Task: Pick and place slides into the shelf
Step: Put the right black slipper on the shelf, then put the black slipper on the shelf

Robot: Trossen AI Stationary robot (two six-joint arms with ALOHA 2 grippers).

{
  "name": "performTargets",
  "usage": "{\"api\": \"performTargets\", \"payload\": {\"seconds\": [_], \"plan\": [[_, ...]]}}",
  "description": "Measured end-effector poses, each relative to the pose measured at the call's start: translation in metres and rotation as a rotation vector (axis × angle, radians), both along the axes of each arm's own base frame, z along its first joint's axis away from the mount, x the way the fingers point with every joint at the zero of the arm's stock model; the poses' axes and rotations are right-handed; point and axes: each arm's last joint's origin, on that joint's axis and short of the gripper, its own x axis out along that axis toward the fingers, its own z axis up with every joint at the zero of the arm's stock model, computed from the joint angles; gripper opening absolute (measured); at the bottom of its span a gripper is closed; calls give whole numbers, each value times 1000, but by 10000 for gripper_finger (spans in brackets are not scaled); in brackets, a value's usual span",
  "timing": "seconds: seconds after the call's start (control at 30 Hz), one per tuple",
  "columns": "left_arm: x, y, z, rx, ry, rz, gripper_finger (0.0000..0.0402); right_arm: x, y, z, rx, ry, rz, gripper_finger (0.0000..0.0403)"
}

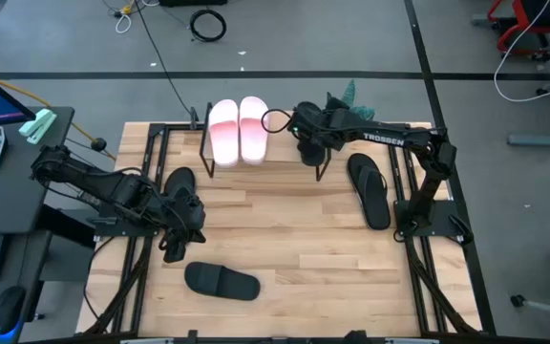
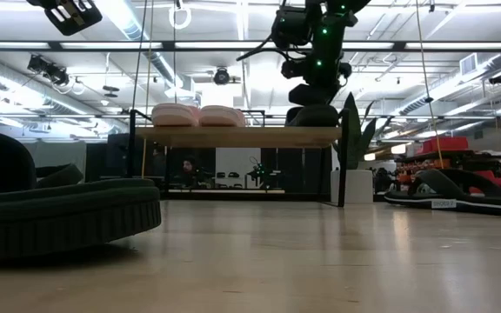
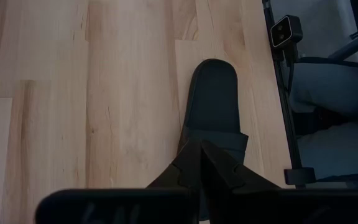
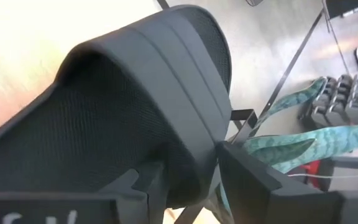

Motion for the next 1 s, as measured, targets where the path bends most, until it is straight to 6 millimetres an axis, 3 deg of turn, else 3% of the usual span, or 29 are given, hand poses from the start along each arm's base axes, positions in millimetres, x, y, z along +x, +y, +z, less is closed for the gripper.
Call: {"api": "performTargets", "payload": {"seconds": [0.27, 0.63, 0.8, 1.0], "plan": [[0, 0, 0, 0, 0, 0, 19, 4, 6, 10, 7, -63, -21, 140], [0, 0, 0, -18, 8, 23, 7, 0, 43, 37, 132, -99, -76, 140], [0, 0, 0, -46, 20, 59, 15, 6, 84, 38, 277, -150, -21, 140], [-1, -9, -2, -31, 28, 22, 14, 18, 164, 38, 400, -206, 179, 131]]}}
